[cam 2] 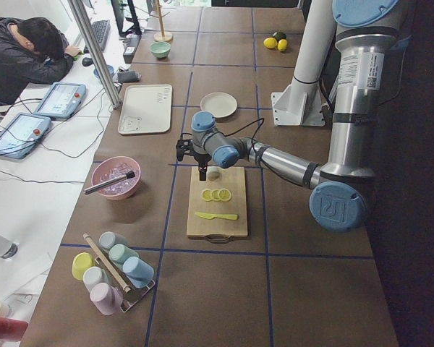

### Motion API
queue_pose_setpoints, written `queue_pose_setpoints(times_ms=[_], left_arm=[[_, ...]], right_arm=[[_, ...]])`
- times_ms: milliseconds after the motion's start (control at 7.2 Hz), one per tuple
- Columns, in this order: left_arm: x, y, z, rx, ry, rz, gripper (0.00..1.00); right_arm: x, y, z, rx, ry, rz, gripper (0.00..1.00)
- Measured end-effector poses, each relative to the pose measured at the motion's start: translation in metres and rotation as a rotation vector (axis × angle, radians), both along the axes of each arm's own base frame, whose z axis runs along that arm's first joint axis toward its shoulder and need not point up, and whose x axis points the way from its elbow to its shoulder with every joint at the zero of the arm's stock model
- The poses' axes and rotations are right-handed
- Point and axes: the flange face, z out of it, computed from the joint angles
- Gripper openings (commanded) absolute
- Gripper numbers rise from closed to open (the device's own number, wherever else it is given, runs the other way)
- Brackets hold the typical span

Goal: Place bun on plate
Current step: 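Reach the left gripper to the white bun on the cutting board and grasp it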

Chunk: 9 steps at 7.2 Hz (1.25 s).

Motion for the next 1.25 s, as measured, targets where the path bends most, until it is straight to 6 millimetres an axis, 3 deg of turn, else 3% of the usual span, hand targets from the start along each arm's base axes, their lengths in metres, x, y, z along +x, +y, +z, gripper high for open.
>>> queue_pose_setpoints(times_ms=[278, 417, 556, 694, 972, 1250], left_arm=[[0.034, 0.018, 0.003, -0.025, -0.023, 0.003, 0.92], [0.044, 0.024, 0.007, -0.031, -0.035, 0.012, 0.78], [0.049, 0.028, 0.011, -0.034, -0.043, 0.020, 0.33], [0.051, 0.030, 0.012, -0.034, -0.047, 0.025, 0.15], [0.053, 0.030, 0.010, -0.031, -0.045, 0.031, 0.12], [0.053, 0.031, -0.006, -0.018, -0.030, 0.033, 0.13]], right_arm=[[0.000, 0.000, 0.001, -0.001, -0.001, -0.001, 1.00], [0.000, 0.000, 0.001, -0.001, 0.000, -0.001, 1.00], [0.000, 0.000, 0.001, 0.000, 0.001, -0.002, 1.00], [0.000, 0.000, 0.001, 0.001, 0.001, -0.003, 1.00], [0.000, -0.001, 0.000, 0.003, 0.001, -0.003, 1.00], [0.000, -0.001, 0.000, 0.003, 0.000, -0.002, 1.00]])
